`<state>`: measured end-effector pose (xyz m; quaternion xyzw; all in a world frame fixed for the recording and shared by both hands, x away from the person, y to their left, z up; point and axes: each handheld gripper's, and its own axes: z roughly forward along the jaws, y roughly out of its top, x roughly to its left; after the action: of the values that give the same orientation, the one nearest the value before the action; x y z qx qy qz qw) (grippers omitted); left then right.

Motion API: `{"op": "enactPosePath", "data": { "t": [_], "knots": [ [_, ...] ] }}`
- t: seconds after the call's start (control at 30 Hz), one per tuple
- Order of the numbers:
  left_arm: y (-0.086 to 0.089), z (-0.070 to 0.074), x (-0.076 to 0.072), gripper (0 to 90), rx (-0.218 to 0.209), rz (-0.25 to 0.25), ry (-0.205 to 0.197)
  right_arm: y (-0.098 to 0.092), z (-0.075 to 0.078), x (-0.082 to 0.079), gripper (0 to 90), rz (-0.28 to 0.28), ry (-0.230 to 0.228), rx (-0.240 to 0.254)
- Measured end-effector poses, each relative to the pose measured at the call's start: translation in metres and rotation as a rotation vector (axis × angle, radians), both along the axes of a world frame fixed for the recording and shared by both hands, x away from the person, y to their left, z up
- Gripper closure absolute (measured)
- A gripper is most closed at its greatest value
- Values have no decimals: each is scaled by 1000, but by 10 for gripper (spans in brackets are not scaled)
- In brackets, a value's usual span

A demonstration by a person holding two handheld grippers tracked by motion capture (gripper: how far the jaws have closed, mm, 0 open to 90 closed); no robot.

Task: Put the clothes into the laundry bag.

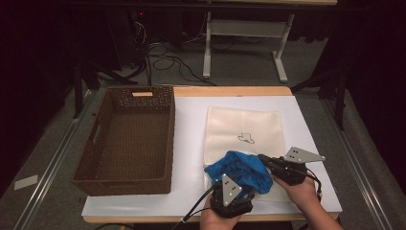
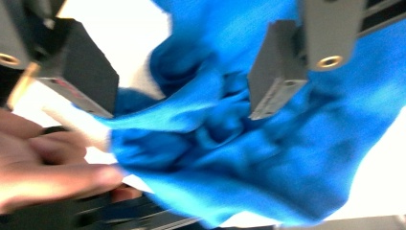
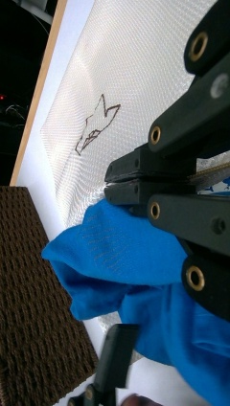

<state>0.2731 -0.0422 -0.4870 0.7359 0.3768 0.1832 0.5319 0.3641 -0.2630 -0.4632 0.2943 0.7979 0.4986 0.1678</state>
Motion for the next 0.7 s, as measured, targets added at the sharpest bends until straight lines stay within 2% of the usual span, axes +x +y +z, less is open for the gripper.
{"op": "enactPosePath", "data": {
  "t": [0.07, 0.1, 0.13, 0.2, 0.3, 0.33, 0.4, 0.5, 0.57, 0.6, 0.7],
  "knots": [
    [-3, 1, 5, 502, -11, -20, -27, 0, 0, 0, 896, 2, -3, 1],
    [-4, 1, 9, 574, -18, -8, -33, 0, 0, 0, 896, 2, -3, 2],
    [-6, 1, 16, 605, -26, 17, -20, 0, 0, 0, 896, 3, -3, 3],
    [-6, 0, 28, 733, -23, 42, -2, 0, -1, 0, 896, 2, 1, 6],
    [-6, -8, 48, 818, 18, 82, 53, -1, -1, 0, 897, 4, 1, 6],
    [-6, -13, 54, 818, 22, 99, 73, -1, 0, -1, 896, 2, 5, 7],
    [-7, -18, 59, 810, 31, 108, 86, -1, 0, -1, 897, 6, 2, 8],
    [-5, -19, 56, 710, 12, 102, 89, -1, 0, -1, 896, 6, 0, 7],
    [0, -14, 47, 608, -3, 82, 75, -2, 0, -1, 897, 6, -1, 10],
    [4, -12, 42, 555, -3, 77, 56, -2, 0, 0, 896, 7, -4, 10],
    [16, -7, 24, 472, 10, 79, 23, -2, 0, -1, 896, 4, -4, 8]
  ]
}}
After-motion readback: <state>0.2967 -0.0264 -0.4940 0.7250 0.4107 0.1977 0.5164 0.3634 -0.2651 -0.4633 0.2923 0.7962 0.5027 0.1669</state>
